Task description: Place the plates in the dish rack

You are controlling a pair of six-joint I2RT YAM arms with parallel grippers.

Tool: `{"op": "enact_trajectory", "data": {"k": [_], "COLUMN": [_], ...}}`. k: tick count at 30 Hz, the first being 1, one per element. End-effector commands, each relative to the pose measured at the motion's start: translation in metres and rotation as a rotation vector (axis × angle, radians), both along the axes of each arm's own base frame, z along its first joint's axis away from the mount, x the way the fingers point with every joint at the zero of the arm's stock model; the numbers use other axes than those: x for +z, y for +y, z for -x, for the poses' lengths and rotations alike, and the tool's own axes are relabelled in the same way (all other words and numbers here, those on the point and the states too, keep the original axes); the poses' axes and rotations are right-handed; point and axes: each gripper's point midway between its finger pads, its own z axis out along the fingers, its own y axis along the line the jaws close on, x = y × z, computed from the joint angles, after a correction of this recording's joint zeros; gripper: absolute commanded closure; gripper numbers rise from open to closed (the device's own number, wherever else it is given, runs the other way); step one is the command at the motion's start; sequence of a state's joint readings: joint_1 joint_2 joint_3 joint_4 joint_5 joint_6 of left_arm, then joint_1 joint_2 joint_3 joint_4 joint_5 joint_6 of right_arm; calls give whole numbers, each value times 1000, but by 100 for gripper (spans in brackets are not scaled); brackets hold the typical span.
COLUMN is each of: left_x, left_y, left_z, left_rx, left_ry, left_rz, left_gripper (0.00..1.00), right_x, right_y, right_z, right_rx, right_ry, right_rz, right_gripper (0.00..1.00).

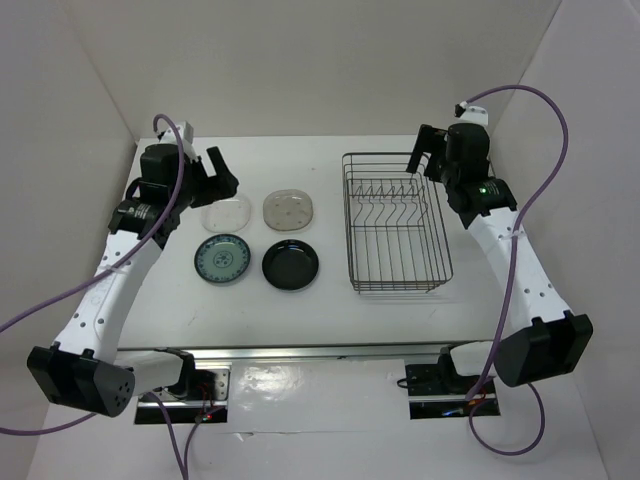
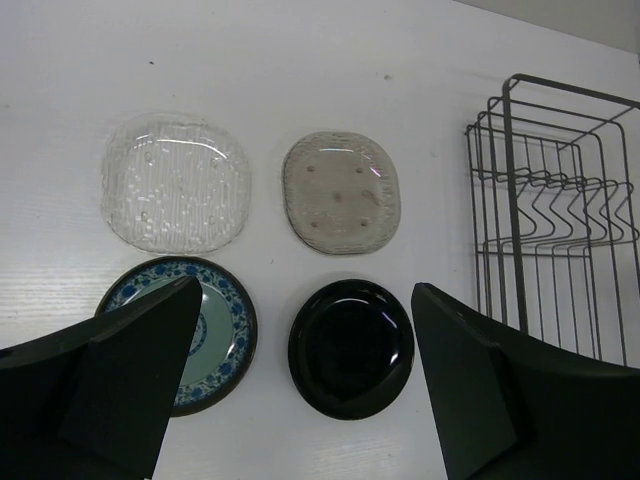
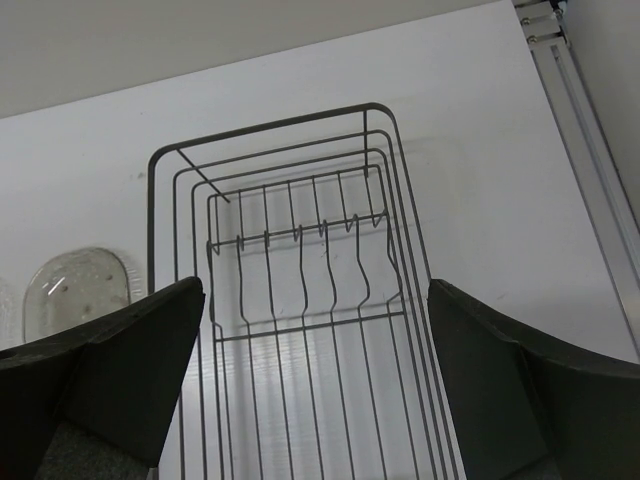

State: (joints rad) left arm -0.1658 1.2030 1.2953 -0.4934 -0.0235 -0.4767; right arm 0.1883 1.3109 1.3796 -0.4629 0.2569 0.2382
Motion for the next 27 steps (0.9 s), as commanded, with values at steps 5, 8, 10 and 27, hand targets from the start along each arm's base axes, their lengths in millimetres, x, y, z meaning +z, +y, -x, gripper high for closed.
{"op": "enact_trajectory", "data": {"k": [5,8,10,27], "left_x": [-25,-43,-57,-161], "left_y": [41,44,49,130], "left_z": [-14,-22,-25,-71], "left_rx": [227,231,262,492], "left_ry": [98,153,185,476], "left_rz": [-25,-8,-21,-21], "left_gripper": [0,0,0,7], "right_x": [7,-6,-19,-63], "right_y": [24,45,53,101], "right_z": [-6,-8,-13,-14], "right_rx": [97,164,183,313], "right_ry": [-57,-29,-4,82], "right_rz": [-68,-93,-80,-23], "right_gripper": [0,0,0,0]}}
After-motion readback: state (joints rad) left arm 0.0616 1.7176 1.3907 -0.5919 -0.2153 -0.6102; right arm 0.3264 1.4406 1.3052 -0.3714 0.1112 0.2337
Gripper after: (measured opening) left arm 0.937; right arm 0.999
